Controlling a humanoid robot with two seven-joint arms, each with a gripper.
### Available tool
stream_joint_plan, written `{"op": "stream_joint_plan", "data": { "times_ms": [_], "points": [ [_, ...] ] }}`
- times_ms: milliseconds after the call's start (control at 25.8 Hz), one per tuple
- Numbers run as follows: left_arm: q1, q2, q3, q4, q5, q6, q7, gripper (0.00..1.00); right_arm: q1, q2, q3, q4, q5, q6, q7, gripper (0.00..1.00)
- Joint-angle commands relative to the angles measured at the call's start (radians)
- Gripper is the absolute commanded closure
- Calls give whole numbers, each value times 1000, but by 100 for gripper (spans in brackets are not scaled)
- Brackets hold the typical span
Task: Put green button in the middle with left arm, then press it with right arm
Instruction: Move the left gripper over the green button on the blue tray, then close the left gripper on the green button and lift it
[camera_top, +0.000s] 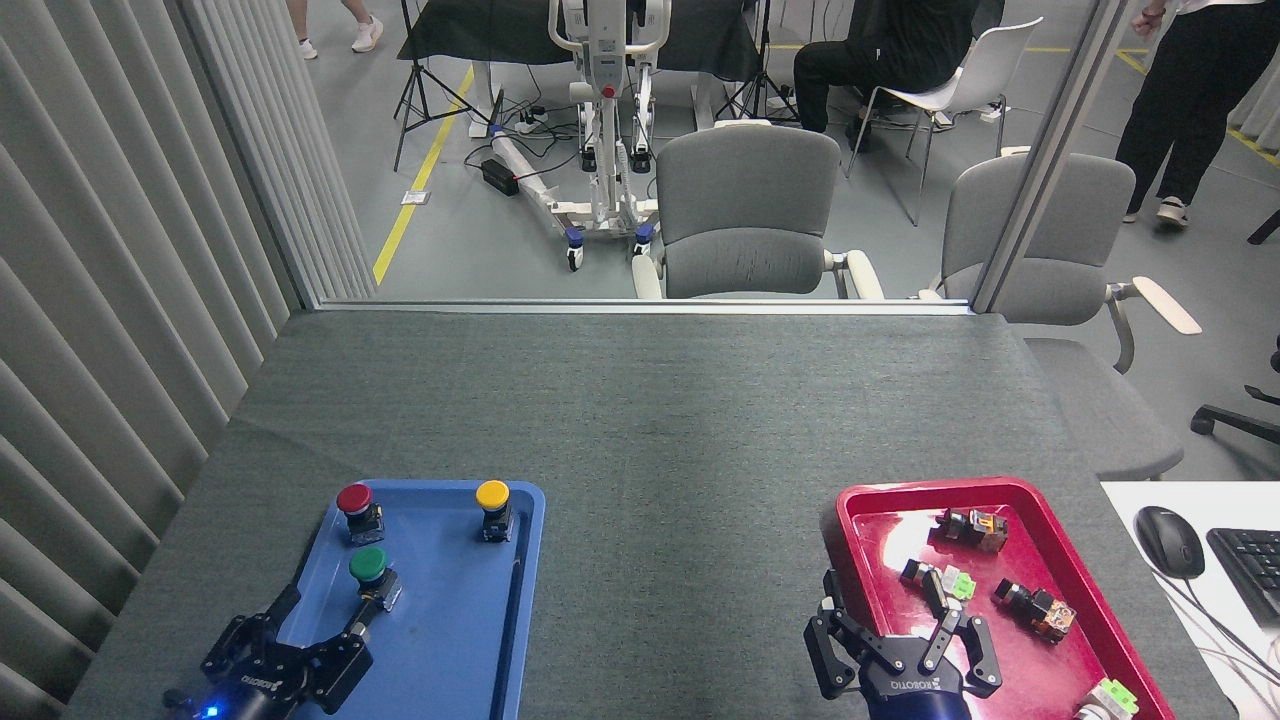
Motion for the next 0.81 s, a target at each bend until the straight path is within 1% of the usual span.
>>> {"op": "stream_joint_plan", "data": {
  "times_ms": [0, 155, 232, 349, 581, 775],
  "points": [
    [-46, 5, -70, 53, -19, 65, -1, 1, 0, 8, -2, 0, 0, 0, 0, 1],
    [-72, 0, -78, 107, -61, 79, -1, 1, 11, 8, 21, -3, -1, 3, -5, 1],
    [-100, 3, -113, 153, -69, 87, -1, 1, 34, 6, 37, -6, -1, 3, -16, 1],
    [-112, 8, -159, 162, -67, 127, -1, 1, 38, 6, 34, -6, 0, 6, -19, 1],
    [-118, 2, -159, 168, -65, 139, 1, 1, 31, 3, 28, -6, -1, 23, -16, 1],
    [-149, 0, -175, 226, -67, 163, 1, 1, 28, -5, 28, -6, 0, 22, -16, 1]
  ]
}}
